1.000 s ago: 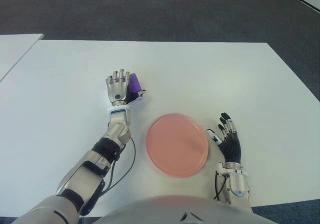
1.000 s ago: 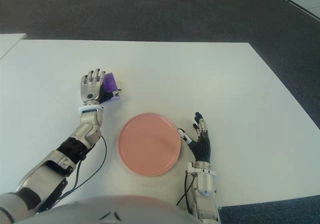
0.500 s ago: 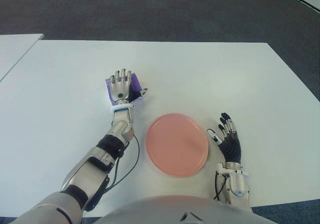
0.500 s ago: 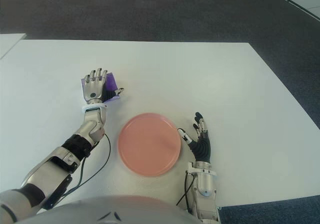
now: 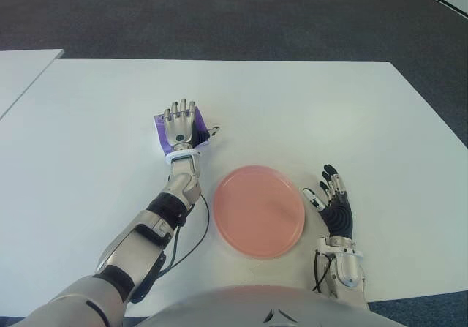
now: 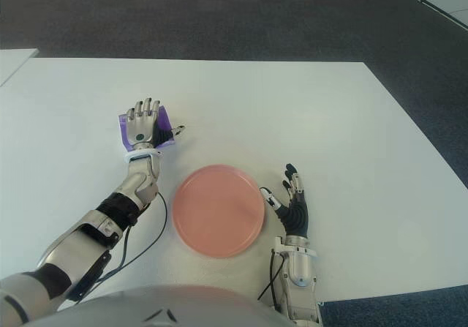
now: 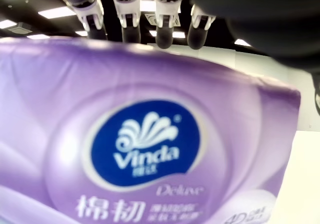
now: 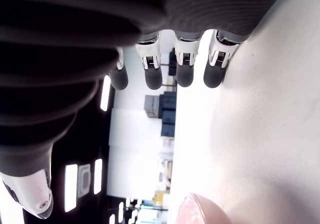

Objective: Put the tissue paper into the plate.

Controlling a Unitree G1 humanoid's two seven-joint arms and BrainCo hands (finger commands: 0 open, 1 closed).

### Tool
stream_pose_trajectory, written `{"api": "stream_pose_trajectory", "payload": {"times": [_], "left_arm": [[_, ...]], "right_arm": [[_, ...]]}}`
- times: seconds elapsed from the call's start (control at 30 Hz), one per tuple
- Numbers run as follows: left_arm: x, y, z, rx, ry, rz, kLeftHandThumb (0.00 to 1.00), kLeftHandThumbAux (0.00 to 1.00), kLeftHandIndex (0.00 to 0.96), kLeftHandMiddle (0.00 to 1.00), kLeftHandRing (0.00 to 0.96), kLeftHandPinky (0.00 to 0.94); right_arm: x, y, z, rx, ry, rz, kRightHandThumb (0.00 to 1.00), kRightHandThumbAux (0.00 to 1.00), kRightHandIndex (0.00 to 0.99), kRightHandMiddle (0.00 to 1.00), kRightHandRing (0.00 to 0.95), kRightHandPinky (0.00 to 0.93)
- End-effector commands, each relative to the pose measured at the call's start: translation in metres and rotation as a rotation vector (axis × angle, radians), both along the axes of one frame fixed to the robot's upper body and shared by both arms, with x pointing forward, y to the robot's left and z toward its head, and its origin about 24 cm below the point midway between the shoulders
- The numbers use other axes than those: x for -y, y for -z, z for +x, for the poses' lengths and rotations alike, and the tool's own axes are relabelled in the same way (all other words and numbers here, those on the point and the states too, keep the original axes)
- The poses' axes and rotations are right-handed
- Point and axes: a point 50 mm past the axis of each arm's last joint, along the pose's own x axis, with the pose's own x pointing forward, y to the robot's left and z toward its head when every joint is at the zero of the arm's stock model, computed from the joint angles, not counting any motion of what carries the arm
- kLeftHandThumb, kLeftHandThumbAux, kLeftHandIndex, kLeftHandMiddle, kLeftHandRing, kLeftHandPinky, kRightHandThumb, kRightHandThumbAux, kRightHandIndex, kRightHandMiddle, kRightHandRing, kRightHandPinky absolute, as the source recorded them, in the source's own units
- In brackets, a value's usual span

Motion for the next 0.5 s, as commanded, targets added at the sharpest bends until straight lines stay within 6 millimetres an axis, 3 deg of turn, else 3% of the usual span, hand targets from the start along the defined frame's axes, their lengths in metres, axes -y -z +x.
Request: {"api": "stream_pose_trajectory", "payload": {"times": [0.03, 0.5], "left_arm": [[-0.0012, 0.0018, 0.0008, -0.004, -0.023, -0.014, 0.142, 0.284, 0.099, 0.038, 0.018, 0.043], [0.002, 0.001, 0.0031, 0.009, -0.061, -0.054, 0.16, 0.282, 0.11, 0.06, 0.034, 0.055]], "right_arm": [[-0.0009, 0.0234, -0.0179, -0.154, 0.023, 0.022, 0.1, 0.609, 0.037, 0.071, 0.024, 0.0], [-0.0021, 0.0235, -0.0184, -0.147, 0.034, 0.023, 0.101, 0.605, 0.052, 0.104, 0.048, 0.0]]}}
